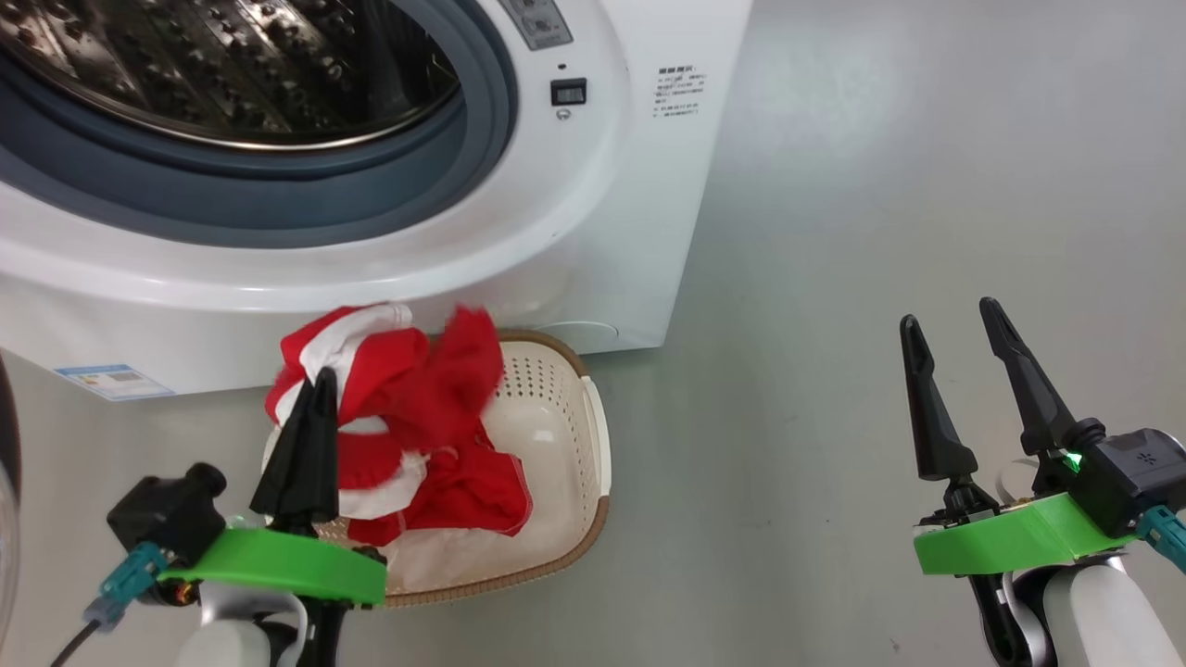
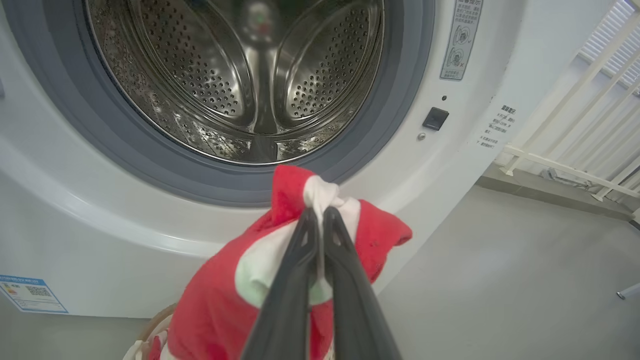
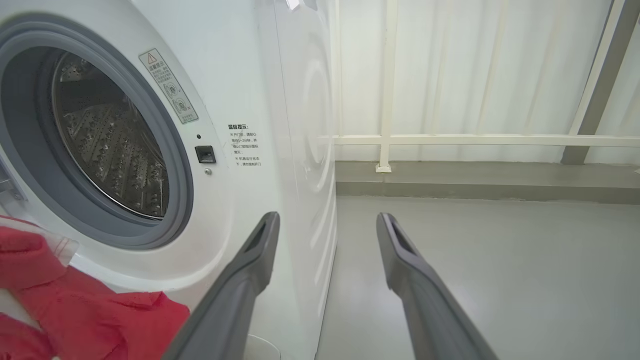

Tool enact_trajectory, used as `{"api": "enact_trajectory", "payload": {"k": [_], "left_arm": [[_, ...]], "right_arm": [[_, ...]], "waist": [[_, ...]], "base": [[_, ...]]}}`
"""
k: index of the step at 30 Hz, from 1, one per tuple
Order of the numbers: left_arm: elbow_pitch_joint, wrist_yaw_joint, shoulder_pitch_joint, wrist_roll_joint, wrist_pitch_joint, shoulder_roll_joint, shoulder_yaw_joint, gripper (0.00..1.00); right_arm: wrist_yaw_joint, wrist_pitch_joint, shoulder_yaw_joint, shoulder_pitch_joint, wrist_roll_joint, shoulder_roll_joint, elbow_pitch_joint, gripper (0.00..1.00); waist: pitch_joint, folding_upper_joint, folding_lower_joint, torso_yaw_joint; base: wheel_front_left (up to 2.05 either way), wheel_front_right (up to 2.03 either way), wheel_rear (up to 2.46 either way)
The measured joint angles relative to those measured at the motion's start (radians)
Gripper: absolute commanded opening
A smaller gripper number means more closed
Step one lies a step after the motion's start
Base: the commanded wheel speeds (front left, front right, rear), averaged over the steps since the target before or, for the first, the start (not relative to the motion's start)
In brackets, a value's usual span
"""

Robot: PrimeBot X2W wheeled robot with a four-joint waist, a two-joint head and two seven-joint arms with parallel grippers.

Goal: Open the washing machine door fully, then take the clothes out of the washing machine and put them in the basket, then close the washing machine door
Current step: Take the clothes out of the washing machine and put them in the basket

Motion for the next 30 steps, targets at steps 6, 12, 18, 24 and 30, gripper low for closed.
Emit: {"api": "enact_trajectory", "payload": {"k": [6, 12, 18, 24, 30], "left_arm": [[0.173, -0.003, -0.087, -0.026, -0.029, -0.004, -0.003, 0.0], [0.338, -0.003, -0.151, -0.029, -0.024, -0.003, -0.002, 0.0], [0.547, -0.003, -0.267, -0.03, -0.021, 0.002, -0.003, 0.0], [0.736, -0.015, -0.379, -0.034, 0.015, 0.003, -0.021, 0.0], [0.909, -0.023, -0.466, -0.036, 0.052, 0.019, -0.038, 0.0]], "right_arm": [[0.0, 0.0, 0.002, -0.012, 0.013, 0.0, 0.013, 1.0], [0.0, 0.0, 0.009, -0.042, 0.023, 0.0, 0.014, 1.0], [0.0, 0.0, 0.028, -0.075, 0.035, 0.0, 0.017, 1.0], [0.0, 0.0, 0.035, -0.106, 0.036, -0.001, 0.013, 1.0], [0.0, 0.0, 0.056, -0.138, 0.036, -0.001, 0.016, 1.0]], "waist": [[0.043, 0.0, 0.0, -0.019], [0.078, 0.0, 0.0, -0.034], [0.132, 0.0, 0.0, -0.05], [0.194, 0.0, 0.0, -0.066], [0.256, 0.0, 0.0, -0.077]], "base": [[0.0, 0.0, 0.0], [0.0, 0.0, 0.0], [0.0, 0.0, 0.0], [0.0, 0.0, 0.0], [0.0, 0.0, 0.0]]}}
